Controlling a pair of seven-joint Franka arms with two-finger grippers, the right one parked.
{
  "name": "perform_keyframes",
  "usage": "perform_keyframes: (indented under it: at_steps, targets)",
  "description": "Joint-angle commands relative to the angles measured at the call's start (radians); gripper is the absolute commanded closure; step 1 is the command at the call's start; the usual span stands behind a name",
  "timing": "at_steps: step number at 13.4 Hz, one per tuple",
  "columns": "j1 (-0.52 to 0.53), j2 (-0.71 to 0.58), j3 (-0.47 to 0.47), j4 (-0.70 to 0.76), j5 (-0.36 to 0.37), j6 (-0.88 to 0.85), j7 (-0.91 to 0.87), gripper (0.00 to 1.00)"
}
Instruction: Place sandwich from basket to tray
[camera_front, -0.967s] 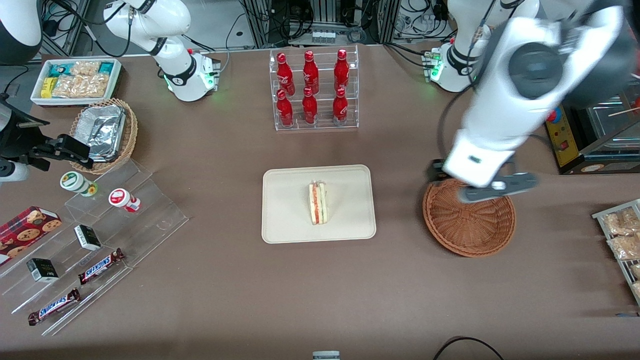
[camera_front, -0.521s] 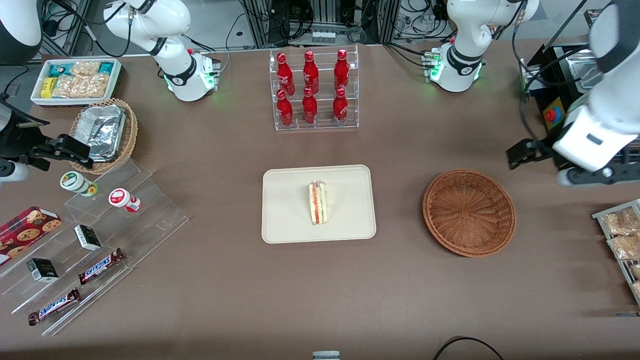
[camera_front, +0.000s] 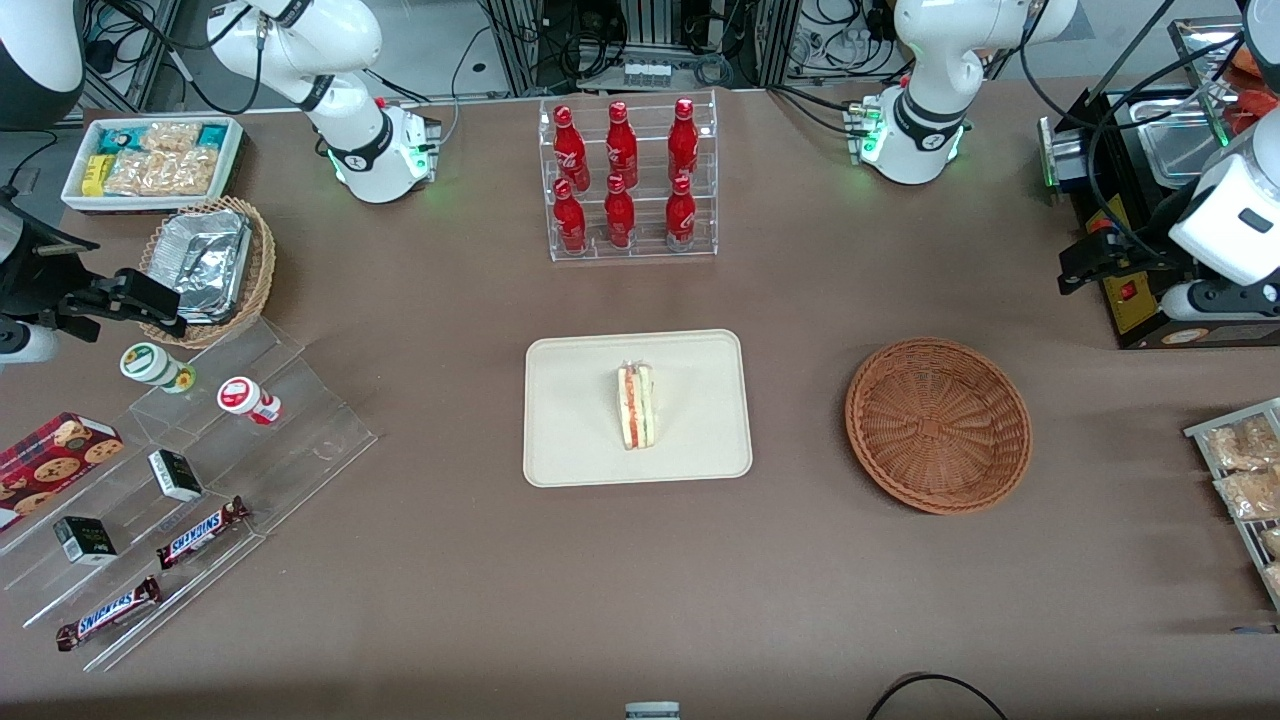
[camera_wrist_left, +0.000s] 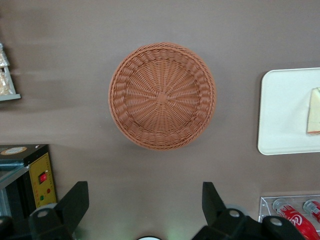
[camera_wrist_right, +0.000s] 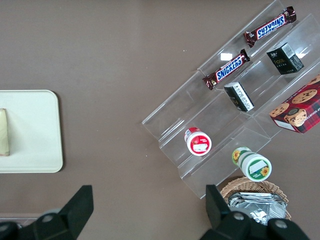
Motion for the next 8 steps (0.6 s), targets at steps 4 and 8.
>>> perform_keyframes:
  at_steps: [4, 8]
  targets:
    - [0.014, 0.019, -0.009, 0.033, -0.003, 0.02, 0.046, 0.0]
    - [0.008, 0.023, -0.003, 0.044, 0.051, 0.016, 0.043, 0.0]
